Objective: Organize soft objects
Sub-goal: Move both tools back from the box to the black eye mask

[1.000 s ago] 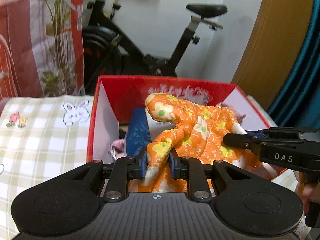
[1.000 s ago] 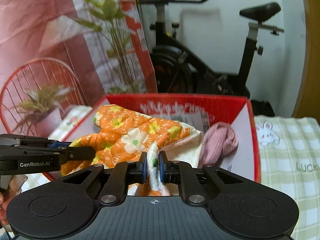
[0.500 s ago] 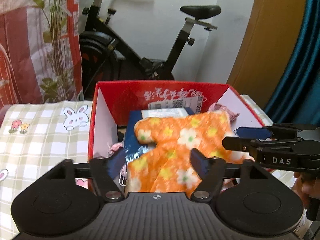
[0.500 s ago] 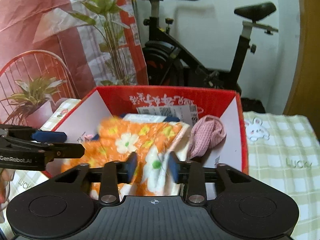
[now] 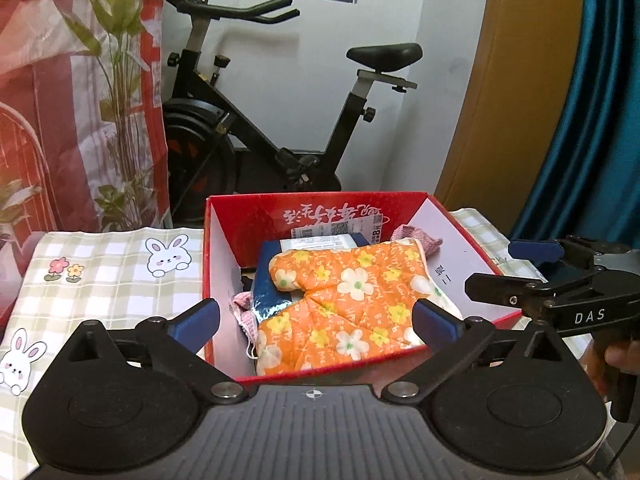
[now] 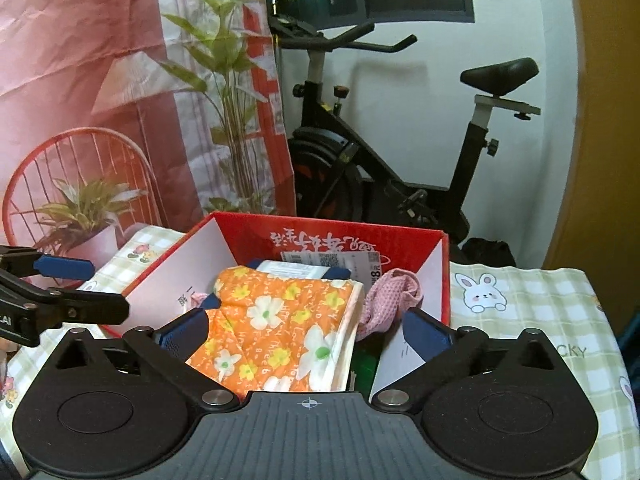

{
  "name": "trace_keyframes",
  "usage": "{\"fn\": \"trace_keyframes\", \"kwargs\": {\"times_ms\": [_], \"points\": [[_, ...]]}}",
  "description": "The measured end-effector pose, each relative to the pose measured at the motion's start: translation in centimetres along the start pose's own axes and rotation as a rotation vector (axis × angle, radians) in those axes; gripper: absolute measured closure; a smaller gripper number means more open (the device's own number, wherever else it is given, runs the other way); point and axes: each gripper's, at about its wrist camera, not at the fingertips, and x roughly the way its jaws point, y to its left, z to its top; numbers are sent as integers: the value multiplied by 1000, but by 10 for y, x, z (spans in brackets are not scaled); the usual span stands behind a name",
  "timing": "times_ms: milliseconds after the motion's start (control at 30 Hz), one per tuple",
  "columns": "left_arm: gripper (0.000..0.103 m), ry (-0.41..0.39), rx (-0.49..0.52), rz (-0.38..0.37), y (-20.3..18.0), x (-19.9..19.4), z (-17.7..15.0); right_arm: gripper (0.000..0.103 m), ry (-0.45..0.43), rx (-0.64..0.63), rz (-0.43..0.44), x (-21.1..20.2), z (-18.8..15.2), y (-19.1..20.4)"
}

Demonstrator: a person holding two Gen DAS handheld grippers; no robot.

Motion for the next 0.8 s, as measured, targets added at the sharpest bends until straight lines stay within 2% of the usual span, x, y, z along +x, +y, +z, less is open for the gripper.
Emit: {"fn": "trace_keyframes", "kwargs": {"times_ms": [500,800], "points": [[0,-18,-17,18,-2,-36,-34,0,-56,27,1,-45,-32,12],[0,-13,-27,36,-5,-43,-57,0,-44,50,7,-57,-62,13]]}}
